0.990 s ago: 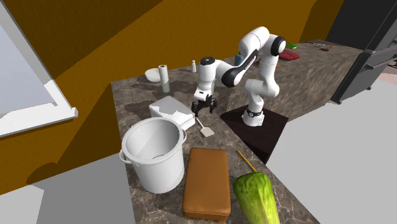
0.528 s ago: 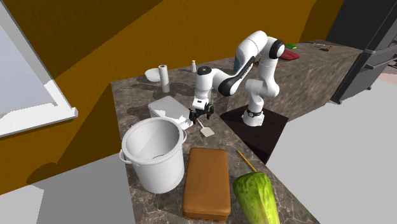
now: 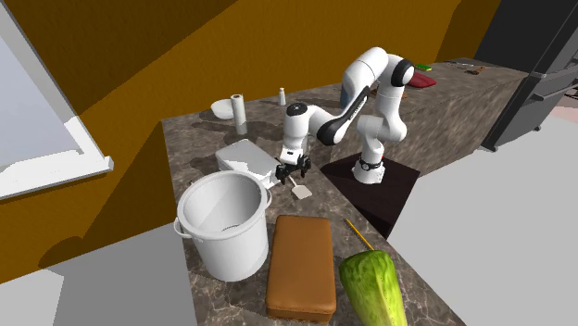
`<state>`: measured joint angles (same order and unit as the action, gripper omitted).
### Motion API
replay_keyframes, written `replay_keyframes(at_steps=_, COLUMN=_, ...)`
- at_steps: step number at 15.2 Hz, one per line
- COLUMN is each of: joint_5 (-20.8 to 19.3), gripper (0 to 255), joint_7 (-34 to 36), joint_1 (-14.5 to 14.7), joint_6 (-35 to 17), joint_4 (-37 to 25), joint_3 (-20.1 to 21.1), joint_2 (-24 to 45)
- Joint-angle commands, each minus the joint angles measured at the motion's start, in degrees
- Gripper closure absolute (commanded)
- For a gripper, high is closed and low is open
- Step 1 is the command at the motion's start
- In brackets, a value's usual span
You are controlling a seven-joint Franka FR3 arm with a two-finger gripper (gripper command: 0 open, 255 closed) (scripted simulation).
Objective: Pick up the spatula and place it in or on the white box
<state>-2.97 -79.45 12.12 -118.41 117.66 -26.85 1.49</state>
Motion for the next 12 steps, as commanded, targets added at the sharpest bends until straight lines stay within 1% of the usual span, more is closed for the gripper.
replay_keyframes(at_steps=1, joint_5=0.0, gripper=0, joint_7=0.0, joint_1=-0.2, joint_6=0.0, joint_4=0.1, joint_3=-0.2, joint_2=0.1)
replay_keyframes(at_steps=2, joint_5=0.0, gripper=0, joint_7=0.0, joint_1=-0.2, joint_6=0.0, joint_4=0.1, joint_3=-0.2, joint_2=0.1)
replay_keyframes(at_steps=3, joint_5=-0.1, gripper=255, joint_7=0.1, joint_1=-0.2, joint_6=0.0, joint_4=0.1, joint_3=-0.1, joint_2=0.0)
replay_keyframes(at_steps=12, joint_5=0.0, gripper=255, joint_7=0.0, joint_1=-0.2, joint_6=0.0, joint_4=0.1, joint_3=-0.1, joint_2=0.1)
